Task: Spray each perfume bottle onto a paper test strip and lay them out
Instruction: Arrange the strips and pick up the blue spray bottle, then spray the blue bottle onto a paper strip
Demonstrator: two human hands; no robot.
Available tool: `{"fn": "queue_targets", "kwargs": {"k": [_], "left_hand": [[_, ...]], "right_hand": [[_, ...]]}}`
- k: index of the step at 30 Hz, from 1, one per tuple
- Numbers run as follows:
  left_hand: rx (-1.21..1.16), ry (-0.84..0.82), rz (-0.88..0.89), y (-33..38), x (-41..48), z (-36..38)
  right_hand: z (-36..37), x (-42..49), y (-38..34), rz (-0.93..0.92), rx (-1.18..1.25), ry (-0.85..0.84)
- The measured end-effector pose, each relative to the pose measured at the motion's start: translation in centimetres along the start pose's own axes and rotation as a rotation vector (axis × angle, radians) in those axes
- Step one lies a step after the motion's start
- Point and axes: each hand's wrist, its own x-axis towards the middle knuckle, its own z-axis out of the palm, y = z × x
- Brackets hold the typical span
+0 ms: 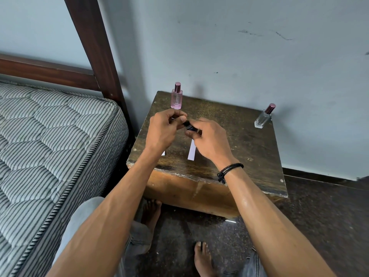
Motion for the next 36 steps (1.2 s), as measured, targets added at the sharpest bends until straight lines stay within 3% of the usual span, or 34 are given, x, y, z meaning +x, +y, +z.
{"fn": "queue_targets", "kwargs": {"k": [10, 13, 15, 18, 23, 32, 36], "left_hand": [[-0.001, 0.003, 0.017, 0.4, -0.2, -0.2], [-0.267, 0.299, 0.003, 1.6, 1.5, -4.7], [-0.407, 0.405, 0.023, 2.2, 2.4, -7.9], [-0.318, 0.312, -0.006, 1.2, 1.8, -8.3], [-0.261, 0.197, -0.038, 0.0, 1.6, -7.9], [-0.147, 0.120, -0.071, -0.9, 1.8, -7.0], [0.026, 0.068, -0.049, -1.4, 1.7, -5.8]], "right_hand": [[-0.3, -0.2, 0.0, 0.003, -0.015, -0.019], [-0.6, -1.2, 1.4, 0.083, -0.089, -0.122], [-1.6, -1.6, 2.1, 0.152, 0.015, -0.018], [-2.5, -0.4, 1.3, 0.160, 0.205, 0.115], [-1.4, 0.3, 0.7, 0.276, 0.404, 0.033], [-2.0, -0.1, 0.6, 0.329, 0.474, -0.006], [-1.9, 0.0, 0.7, 0.331, 0.462, -0.039]]}}
